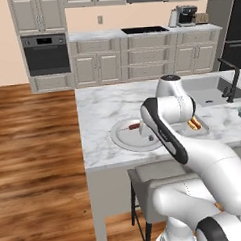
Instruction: Place one cooked food and one vegetable from the large plate to each tupperware container.
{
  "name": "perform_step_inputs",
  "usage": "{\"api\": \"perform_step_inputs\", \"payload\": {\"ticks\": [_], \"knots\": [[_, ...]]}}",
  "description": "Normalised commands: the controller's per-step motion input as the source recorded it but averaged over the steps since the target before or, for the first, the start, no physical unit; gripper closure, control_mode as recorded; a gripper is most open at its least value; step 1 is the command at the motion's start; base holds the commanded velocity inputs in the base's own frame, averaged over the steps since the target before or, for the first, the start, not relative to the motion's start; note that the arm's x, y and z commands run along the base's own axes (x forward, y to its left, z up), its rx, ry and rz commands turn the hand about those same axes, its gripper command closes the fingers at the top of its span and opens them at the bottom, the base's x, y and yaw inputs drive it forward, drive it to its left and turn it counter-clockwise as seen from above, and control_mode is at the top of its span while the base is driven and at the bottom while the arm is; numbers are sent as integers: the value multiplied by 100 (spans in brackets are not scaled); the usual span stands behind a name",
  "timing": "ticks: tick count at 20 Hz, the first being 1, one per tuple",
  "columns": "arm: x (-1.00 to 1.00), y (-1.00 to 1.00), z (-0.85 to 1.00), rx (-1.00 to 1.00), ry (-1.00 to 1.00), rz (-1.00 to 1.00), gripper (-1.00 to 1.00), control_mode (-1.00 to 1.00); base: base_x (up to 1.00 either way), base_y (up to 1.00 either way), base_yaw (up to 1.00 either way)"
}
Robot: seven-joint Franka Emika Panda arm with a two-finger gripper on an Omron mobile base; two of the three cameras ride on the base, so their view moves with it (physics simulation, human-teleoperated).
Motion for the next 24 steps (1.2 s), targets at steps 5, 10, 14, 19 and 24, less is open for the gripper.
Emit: {"api": "perform_step_inputs", "payload": {"ticks": [5, 10, 14, 19, 24], "knots": [[30, -4, -2, 0, 0, 0, -100, -100, 0, 0, 0], [100, -4, -4, 0, 15, -9, -100, -100, 0, 0, 0], [93, 1, 0, 1, 7, -16, -100, -100, 0, 0, 0], [65, 0, -3, -2, 6, 0, -100, -100, 0, 0, 0], [88, -2, -5, -4, 4, 6, -100, -100, 0, 0, 0]]}}
